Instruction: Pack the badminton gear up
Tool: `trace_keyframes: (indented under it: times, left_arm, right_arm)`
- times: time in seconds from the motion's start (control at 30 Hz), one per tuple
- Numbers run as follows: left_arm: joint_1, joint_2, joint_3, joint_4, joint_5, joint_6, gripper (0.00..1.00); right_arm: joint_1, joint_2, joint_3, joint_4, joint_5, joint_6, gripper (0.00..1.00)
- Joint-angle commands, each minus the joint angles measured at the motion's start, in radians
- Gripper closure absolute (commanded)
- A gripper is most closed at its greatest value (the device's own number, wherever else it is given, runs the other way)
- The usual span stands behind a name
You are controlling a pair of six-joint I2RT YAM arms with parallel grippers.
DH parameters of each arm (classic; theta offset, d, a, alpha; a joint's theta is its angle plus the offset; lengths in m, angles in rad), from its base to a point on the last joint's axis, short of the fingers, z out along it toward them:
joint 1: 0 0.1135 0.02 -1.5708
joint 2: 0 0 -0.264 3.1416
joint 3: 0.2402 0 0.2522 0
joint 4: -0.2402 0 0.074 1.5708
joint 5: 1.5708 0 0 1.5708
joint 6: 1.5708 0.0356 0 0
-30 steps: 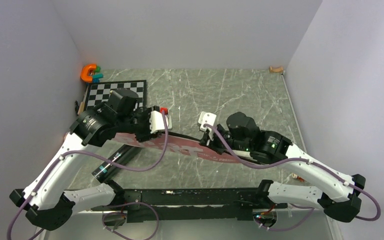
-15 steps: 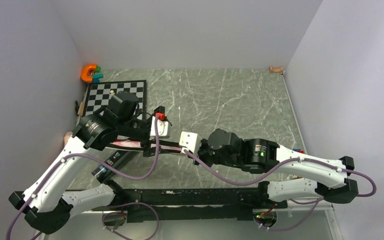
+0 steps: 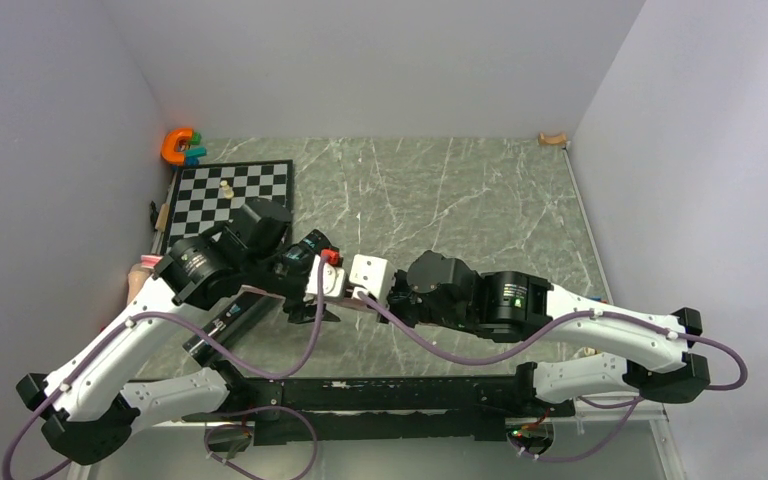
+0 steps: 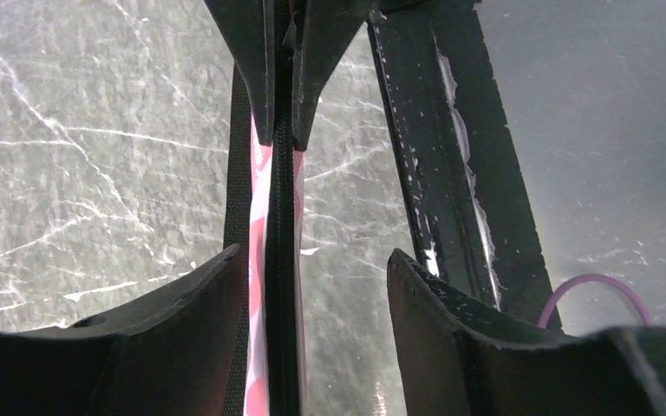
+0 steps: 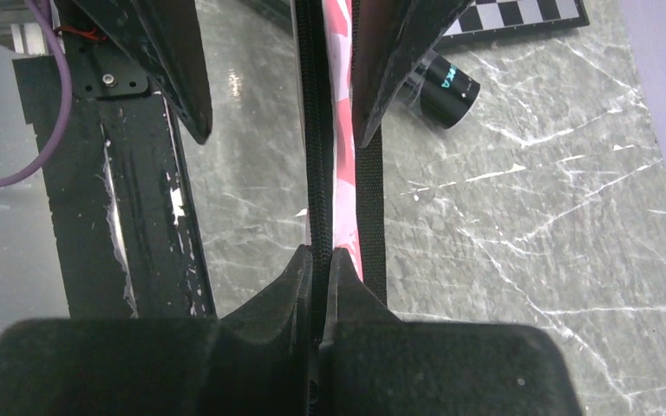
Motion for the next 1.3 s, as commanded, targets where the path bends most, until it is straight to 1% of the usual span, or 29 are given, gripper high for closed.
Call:
trace_keyframes:
  times: [0.0, 0.1, 0.17, 0.23, 0.3, 0.4, 0.47, 0.63, 0.83, 0.93, 1.03, 1.13, 1.17, 1.27]
  left_arm:
    - [-0.018, 0.001, 0.001, 0.052, -0.052, -0.003, 0.37]
    - [-0.026, 0.01, -0.001, 0.074, -0.092, 0.003, 0.4]
    - [-0.027, 0.007, -0.009, 0.12, -0.143, -0.009, 0.45]
    - [-0.027, -0.005, -0.021, 0.166, -0.181, -0.022, 0.46]
    - [-0.028, -0.016, -0.032, 0.183, -0.181, -0.023, 0.48]
    - [-0.027, -0.022, -0.036, 0.183, -0.169, -0.036, 0.66]
    - [-0.028, -0.026, -0.042, 0.179, -0.155, -0.036, 0.71]
    - [-0.027, -0.028, -0.043, 0.182, -0.125, -0.058, 0.72]
    - [-0.028, -0.015, -0.029, 0.193, -0.083, -0.083, 0.65]
    - [-0.027, -0.013, -0.027, 0.198, -0.079, -0.091, 0.66]
    - [-0.028, -0.015, -0.026, 0.201, -0.082, -0.09, 0.74]
    - [-0.027, -0.02, -0.029, 0.211, -0.092, -0.096, 0.95]
    - [-0.027, -0.022, -0.03, 0.214, -0.098, -0.099, 1.0]
    - [-0.027, -0.026, -0.036, 0.221, -0.113, -0.102, 1.0]
  right_arm:
    - [0.005, 0.004, 0.094, 0.071, 0.035, -0.001, 1.0]
    - [0.005, 0.007, 0.105, 0.073, 0.034, 0.006, 1.0]
    - [0.005, 0.005, 0.105, 0.078, 0.03, 0.011, 1.0]
    - [0.006, 0.004, 0.103, 0.083, 0.024, 0.017, 1.0]
    - [0.005, 0.006, 0.103, 0.083, 0.021, 0.021, 1.0]
    - [0.006, 0.015, 0.11, 0.082, 0.018, 0.021, 1.0]
    - [0.005, 0.021, 0.116, 0.083, 0.016, 0.021, 1.0]
    - [0.005, 0.023, 0.125, 0.095, 0.015, 0.022, 1.0]
    - [0.005, 0.022, 0.119, 0.12, 0.01, 0.028, 1.0]
    - [0.005, 0.021, 0.119, 0.125, 0.01, 0.03, 1.0]
    - [0.005, 0.023, 0.116, 0.128, 0.007, 0.03, 1.0]
    - [0.005, 0.026, 0.112, 0.129, 0.005, 0.033, 1.0]
    - [0.005, 0.025, 0.112, 0.129, 0.006, 0.034, 1.0]
    - [0.006, 0.026, 0.107, 0.132, 0.006, 0.04, 1.0]
